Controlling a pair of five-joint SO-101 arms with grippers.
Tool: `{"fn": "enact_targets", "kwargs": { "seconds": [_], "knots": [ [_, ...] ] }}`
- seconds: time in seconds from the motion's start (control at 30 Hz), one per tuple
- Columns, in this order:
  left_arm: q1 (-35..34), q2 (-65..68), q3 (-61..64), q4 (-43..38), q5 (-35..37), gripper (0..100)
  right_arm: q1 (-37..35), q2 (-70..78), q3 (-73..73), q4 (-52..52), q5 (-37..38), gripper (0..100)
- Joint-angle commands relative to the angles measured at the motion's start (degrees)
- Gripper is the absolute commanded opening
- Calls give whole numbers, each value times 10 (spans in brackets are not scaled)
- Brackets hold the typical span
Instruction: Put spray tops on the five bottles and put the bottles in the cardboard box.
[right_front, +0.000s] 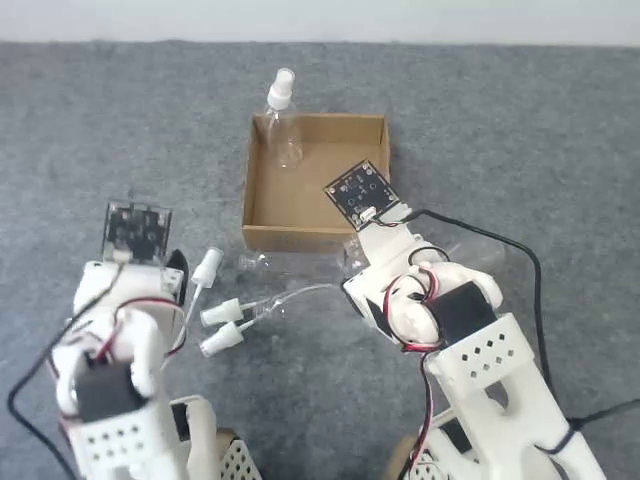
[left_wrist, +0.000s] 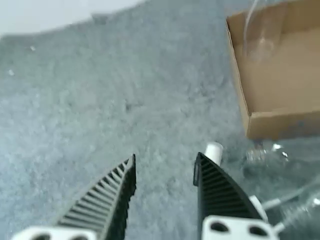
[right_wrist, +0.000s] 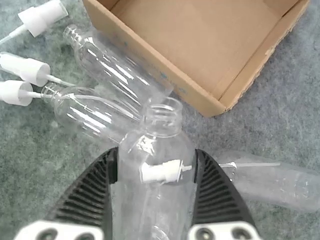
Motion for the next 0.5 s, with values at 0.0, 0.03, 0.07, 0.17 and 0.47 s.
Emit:
{"fn": "enact_targets", "kwargs": {
  "seconds": [0.0, 0.03, 0.07, 0.17, 0.47],
  "knots": [
    [1, 105, -75, 25, -11, 181, 8, -20, -9, -15, -4, 13],
    [1, 123, -81, 29, -21, 181, 8, -20, -9, -15, -4, 13],
    [1, 140, -87, 33, -30, 181, 8, -20, -9, -15, -4, 13],
    [0, 193, -102, 46, -49, 189, 8, -19, -9, -15, -4, 13],
    [2, 378, -158, 48, -61, 238, 8, -18, -9, -15, -4, 13]
  ]
}}
